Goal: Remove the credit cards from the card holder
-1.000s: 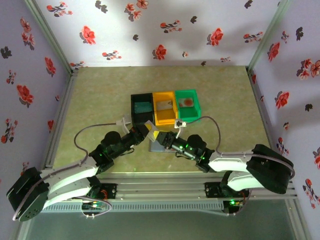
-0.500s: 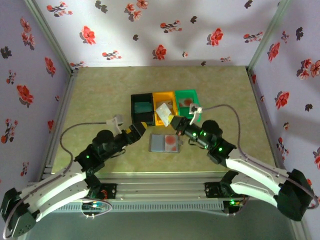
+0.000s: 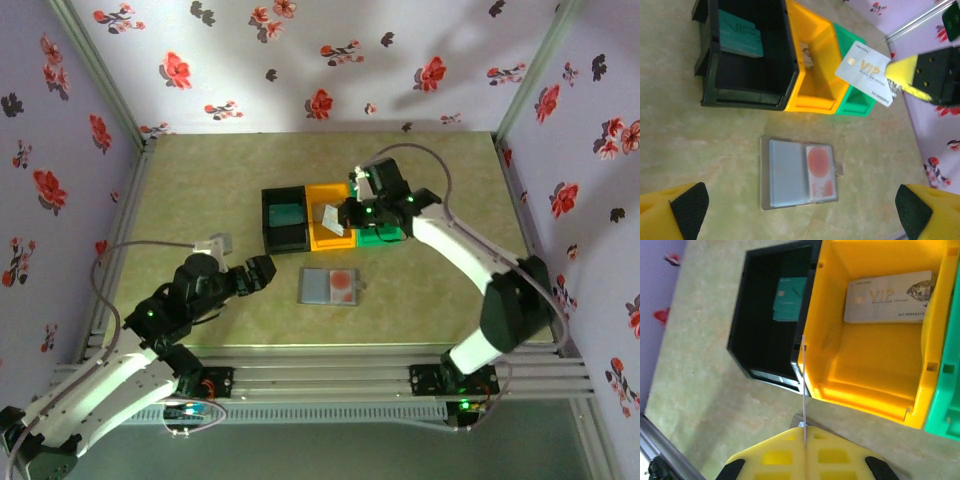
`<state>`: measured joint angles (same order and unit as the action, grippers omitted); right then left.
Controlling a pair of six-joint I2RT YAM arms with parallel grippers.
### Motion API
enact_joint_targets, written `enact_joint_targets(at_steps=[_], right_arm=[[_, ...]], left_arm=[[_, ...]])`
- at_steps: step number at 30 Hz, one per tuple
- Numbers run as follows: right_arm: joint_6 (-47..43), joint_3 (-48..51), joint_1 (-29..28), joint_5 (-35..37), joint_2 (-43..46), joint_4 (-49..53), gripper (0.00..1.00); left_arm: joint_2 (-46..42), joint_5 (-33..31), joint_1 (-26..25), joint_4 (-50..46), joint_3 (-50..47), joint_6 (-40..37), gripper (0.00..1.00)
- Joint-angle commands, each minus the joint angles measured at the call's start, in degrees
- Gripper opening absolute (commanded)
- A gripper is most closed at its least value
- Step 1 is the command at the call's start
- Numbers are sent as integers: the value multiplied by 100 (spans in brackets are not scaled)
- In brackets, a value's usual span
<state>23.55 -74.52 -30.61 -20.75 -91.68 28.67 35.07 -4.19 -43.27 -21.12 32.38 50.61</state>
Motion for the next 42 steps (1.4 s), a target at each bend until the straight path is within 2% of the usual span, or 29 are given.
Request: enact_joint_targets(at_steps=[1,7,13,21,29,35,40,42], right_arm=[[-712,-1045,149,-314,-780,1200,0],[-1195,-2600,313,-334,-2283,2172,0],[-1460,-3837,426,-314,-3338,2784,0],[-1643,-4772,451,-714,-4078,2969,0],[-1759,-5642,451,-686,-4736,3546,0],[-1765,-5864,508,-577,-4947,3696,12],[-1732,-6115,544,-269,-4964,3780,32],[-1739,-6289,560,-210,-4958,3877,36]], left_arm=[[44,-128,46,-278,132,-235,100],[44,-131,55,-414,107,-291,100],[61,-93,55,-411,34,-298,100],[284,13,51,-196,-47,-230,100],[400,40,51,-122,-41,-219,100],[457,57,51,-107,-54,-200,100],[473,52,52,-112,-59,-200,100],[524,53,46,-111,-31,-188,100]])
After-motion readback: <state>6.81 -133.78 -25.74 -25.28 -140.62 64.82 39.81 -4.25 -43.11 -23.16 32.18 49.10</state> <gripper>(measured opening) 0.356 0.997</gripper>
